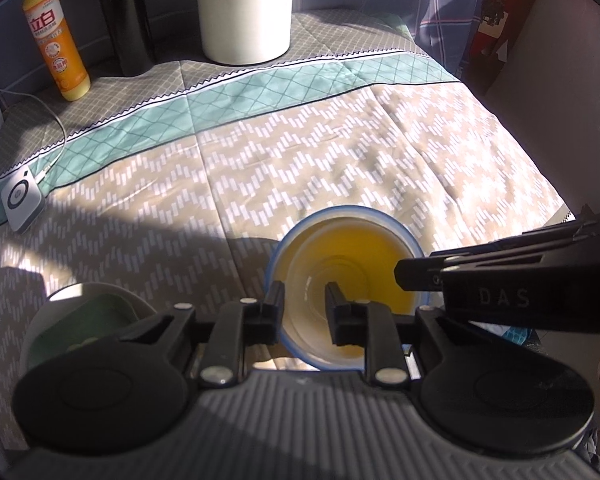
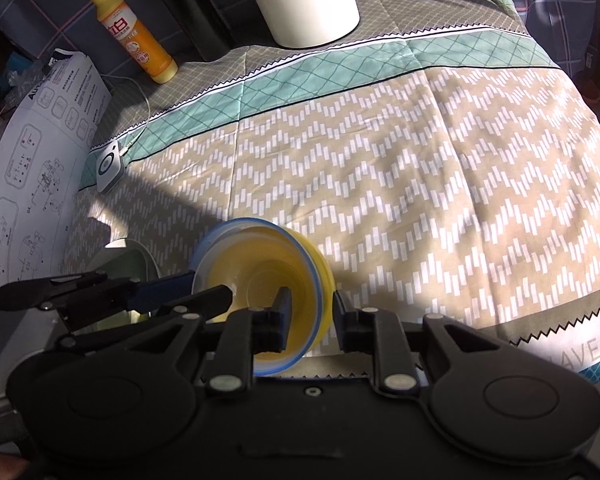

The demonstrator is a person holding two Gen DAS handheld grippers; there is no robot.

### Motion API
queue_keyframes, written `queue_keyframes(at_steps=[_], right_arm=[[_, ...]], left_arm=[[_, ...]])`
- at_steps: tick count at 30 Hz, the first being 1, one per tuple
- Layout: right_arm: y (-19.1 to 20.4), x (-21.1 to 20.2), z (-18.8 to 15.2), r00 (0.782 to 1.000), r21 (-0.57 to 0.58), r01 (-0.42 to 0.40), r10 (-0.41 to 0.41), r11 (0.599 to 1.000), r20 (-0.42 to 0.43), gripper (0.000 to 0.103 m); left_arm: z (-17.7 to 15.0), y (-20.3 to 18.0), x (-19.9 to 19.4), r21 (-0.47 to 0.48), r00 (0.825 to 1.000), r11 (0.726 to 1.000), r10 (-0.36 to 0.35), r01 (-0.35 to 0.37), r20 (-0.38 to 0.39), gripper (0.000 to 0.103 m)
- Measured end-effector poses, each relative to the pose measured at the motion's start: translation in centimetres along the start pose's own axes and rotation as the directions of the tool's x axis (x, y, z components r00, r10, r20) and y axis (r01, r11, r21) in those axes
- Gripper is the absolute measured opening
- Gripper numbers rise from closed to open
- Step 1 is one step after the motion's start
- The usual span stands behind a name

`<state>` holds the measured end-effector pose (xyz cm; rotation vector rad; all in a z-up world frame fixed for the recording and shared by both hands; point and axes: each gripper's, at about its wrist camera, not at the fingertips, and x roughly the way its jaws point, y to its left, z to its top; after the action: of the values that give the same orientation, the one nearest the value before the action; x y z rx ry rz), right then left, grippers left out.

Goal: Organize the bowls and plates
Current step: 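Close both tools on opposite rims of the nested yellow bowl stack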

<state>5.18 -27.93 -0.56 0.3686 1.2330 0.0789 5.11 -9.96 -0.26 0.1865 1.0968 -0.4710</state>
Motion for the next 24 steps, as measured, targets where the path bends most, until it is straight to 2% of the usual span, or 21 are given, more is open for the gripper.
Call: queue_keyframes(at_steps=[11,15,17,20,24], right_arm=[[-0.2,0.1,-0.1,1.000,0.008,-0.004,0.004,1.000,0.001,0.023],[-0.1,0.0,-0.1,1.000,0.013,-0.002,0.002,1.000,0.006,0.024],[-0.2,-0.2,-0.1,1.000,0.019,-0.002,0.001,1.000,0.011,0.028],[-0.3,-0.6,-0.2,1.000,0.033,0.003,-0.004,0.999,0.026,0.040],[-0.6,-1.5,-0.2,0.998,0.061,-0.002,-0.001,0.998,0.059,0.062]], left_arm=[[-0.1,0.1,0.1,-0.007,1.000,1.000,-0.002,0.002,0.002,0.025],[-0.2,0.3,-0.3,-0.018,1.000,1.000,0.010,-0.010,0.015,0.033],[-0.2,0.4,-0.5,-0.026,1.000,0.999,0.019,-0.019,0.020,0.038],[-0.1,1.0,-1.1,-0.050,0.999,0.999,0.018,-0.016,0.033,0.044],[-0.1,1.7,-2.0,-0.077,0.997,0.997,0.024,-0.018,0.068,0.058]])
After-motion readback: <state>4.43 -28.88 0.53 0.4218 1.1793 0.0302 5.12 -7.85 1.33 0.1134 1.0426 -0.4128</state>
